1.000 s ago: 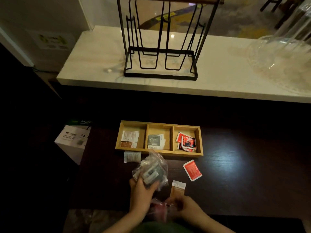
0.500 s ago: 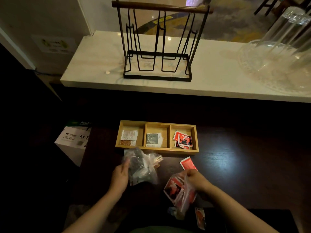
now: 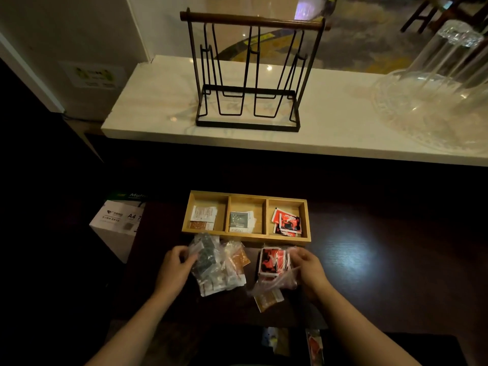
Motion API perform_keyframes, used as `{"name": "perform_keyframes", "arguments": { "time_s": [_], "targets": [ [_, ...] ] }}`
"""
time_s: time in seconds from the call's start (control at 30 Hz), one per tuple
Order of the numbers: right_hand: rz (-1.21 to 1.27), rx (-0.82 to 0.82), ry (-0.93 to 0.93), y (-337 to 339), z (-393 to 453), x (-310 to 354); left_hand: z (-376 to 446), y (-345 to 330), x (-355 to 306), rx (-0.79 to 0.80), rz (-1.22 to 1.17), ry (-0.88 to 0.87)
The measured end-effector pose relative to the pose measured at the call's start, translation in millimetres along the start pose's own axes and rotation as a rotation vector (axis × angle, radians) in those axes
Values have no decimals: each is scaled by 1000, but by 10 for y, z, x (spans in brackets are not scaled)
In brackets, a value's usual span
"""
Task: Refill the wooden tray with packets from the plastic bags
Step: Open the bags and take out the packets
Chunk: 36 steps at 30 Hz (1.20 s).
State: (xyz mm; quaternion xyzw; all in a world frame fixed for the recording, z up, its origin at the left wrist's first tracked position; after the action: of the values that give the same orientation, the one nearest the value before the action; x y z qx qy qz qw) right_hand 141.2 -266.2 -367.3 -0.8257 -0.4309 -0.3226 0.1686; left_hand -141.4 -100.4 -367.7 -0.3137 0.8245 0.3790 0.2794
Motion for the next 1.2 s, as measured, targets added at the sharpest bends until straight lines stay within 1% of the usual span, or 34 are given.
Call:
{"name": "perform_keyframes", "arguments": {
  "time_s": [0.1,0.17,0.2,0.23,0.27,0.3,0.37,0.4,0.43,0.47,0.57,0.63,0.7,0.77,0.87,0.93,1.0,1.03,1.07,1.1,1.13,1.17,1.2],
  "targets": [
    [166,5,15,44,-39,51,-117,159,-290,-233,237,-63],
    [263,9,23,40,-51,92,-304,180,-612,-383,341,-202],
    [310,13,41,29,-61,129,-400,141,-772,-413,345,-283],
    [356,12,67,17,-75,169,-472,57,-899,-370,303,-339],
    [407,21,107,-5,-84,221,-530,-64,-998,-264,227,-341],
    [441,16,144,-20,-97,267,-577,-226,-1052,-102,130,-280],
    [495,7,207,-61,-132,365,-703,-618,-1089,277,-47,-62],
    [519,4,227,-85,-149,406,-783,-780,-1101,425,-114,36],
    [534,0,241,-101,-155,427,-847,-892,-1128,517,-176,94],
    [554,8,250,-122,-170,446,-867,-957,-1154,547,-237,118],
    [605,10,259,-133,-191,458,-763,-969,-1195,506,-397,102],
    [662,-15,228,-90,-175,422,-720,-959,-1229,543,-409,53],
    [674,-84,155,6,-149,319,-733,-925,-1279,588,-395,-1],
    [611,-141,70,103,-131,150,-715,-884,-1306,594,-374,-47],
    [437,-134,9,103,-205,-15,-663,-840,-1341,529,-301,-83],
    [242,-120,-28,65,-275,-79,-652,-827,-1394,490,-260,-115],
    [-109,-94,-12,39,-329,-36,-668,-834,-1449,478,-240,-152],
    [-285,-104,47,37,-340,37,-679,-837,-1472,475,-228,-166],
    [-392,-139,148,40,-359,154,-684,-849,-1489,468,-204,-179],
    [-421,-175,267,33,-407,308,-689,-868,-1507,456,-175,-194],
    [-408,-177,389,-10,-464,476,-687,-895,-1525,438,-142,-212],
    [-372,-136,471,-79,-504,617,-689,-926,-1561,421,-105,-232],
    [-313,-58,520,-178,-551,744,-680,-962,-1603,407,-65,-249]
  ]
}}
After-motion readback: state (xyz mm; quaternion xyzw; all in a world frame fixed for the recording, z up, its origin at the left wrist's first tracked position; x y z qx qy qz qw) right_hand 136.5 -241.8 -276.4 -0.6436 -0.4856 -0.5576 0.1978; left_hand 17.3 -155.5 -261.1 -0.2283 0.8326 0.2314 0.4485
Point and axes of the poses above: each hand's wrist, its own z-axis towards the middle knuckle, its own y-axis out of the back of the hand, x = y × z, the point moved 7 cm from there along z, towards the middle knuckle, and after that the axes turned 5 degrees about x, right-handed, at the moved point
